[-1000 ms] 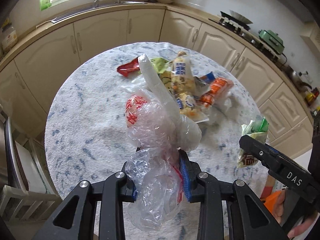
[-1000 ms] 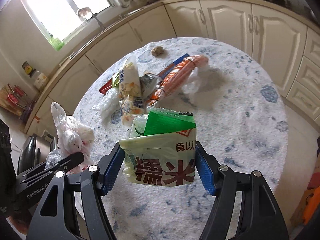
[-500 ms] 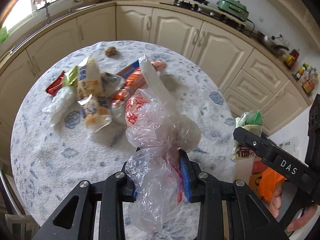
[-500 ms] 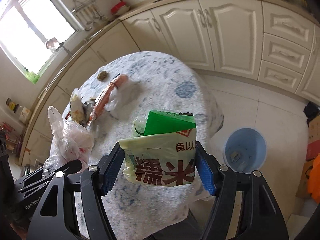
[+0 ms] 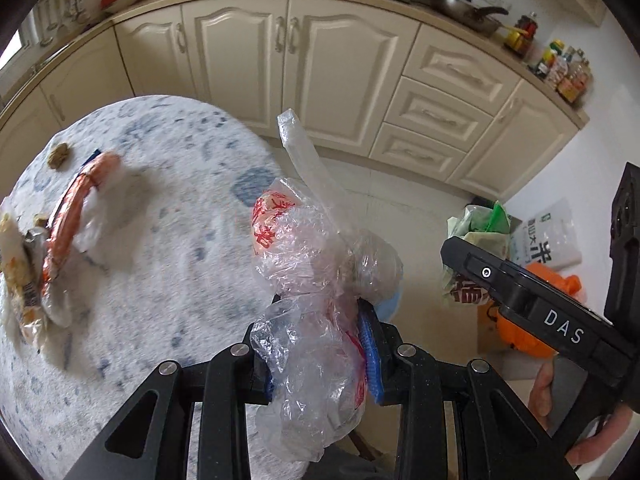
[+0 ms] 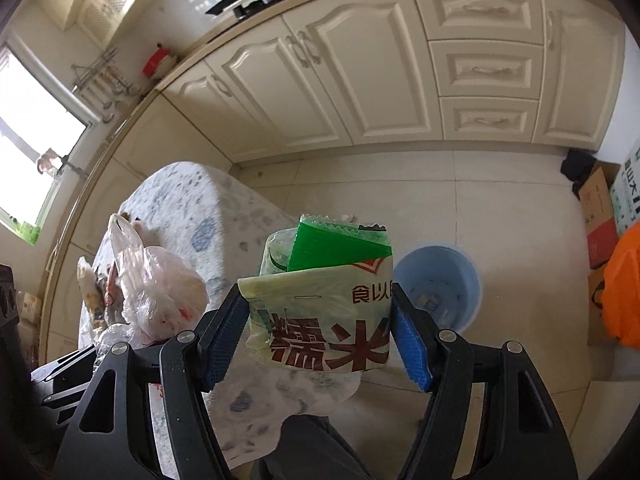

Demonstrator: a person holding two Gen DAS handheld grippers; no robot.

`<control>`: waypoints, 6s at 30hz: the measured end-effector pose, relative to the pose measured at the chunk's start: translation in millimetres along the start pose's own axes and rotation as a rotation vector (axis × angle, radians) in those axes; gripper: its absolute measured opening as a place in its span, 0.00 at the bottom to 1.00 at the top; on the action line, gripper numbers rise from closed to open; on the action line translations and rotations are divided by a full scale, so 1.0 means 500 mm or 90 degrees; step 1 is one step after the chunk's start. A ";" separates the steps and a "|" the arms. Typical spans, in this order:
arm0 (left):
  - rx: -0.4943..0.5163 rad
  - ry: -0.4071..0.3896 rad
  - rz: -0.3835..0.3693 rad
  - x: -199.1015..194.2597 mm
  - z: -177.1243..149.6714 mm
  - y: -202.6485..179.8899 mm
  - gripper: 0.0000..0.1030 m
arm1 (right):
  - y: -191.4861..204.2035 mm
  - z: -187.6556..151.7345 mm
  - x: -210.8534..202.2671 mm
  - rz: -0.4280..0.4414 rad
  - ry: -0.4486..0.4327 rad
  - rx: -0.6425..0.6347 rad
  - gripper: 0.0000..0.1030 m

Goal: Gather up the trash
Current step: 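Carry the clear bag and rice packet with both grippers toward the blue bin, then open the left gripper over the bin while the right gripper opens, dropping the rice packet, then move both open grippers back over the table of trash, then close the left gripper on the nut-bar packet while the right gripper approaches the bagged sausage, then close the right gripper on the sausage in the white plastic bag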

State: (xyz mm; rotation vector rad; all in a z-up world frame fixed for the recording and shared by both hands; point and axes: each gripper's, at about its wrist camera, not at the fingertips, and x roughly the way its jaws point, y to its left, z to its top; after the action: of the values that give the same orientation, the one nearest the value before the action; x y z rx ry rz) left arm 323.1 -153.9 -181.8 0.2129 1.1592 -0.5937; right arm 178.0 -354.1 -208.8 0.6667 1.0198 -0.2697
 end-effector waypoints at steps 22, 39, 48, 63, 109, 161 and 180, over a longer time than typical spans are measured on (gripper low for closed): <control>0.076 0.076 0.018 0.301 0.234 -0.190 0.73 | -0.257 0.075 0.012 -0.095 0.012 0.139 0.68; 0.011 0.089 0.054 0.328 0.227 -0.140 0.73 | -0.223 0.076 0.099 -0.072 0.075 0.109 0.68; -0.022 0.083 0.055 0.287 0.195 -0.097 0.73 | -0.188 0.084 0.107 -0.073 0.087 0.102 0.69; -0.026 0.060 0.054 0.204 0.156 -0.080 0.73 | -0.165 0.064 0.078 -0.065 0.093 0.096 0.69; -0.265 -0.100 0.140 -0.257 -0.241 0.258 0.81 | 0.320 -0.177 0.025 0.097 0.098 -0.168 0.69; -0.372 -0.099 0.083 -0.062 -0.100 0.606 0.30 | 0.662 -0.051 0.361 0.014 0.130 -0.238 0.94; -0.357 -0.110 0.129 -0.128 -0.172 0.562 0.30 | 0.591 -0.165 0.261 0.111 0.200 -0.399 0.28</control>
State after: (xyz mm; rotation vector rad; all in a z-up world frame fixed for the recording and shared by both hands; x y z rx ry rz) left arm 389.7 138.6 -197.9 -0.1970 1.0773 -0.0920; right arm 335.9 -61.8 -235.1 0.2229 1.2548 0.3126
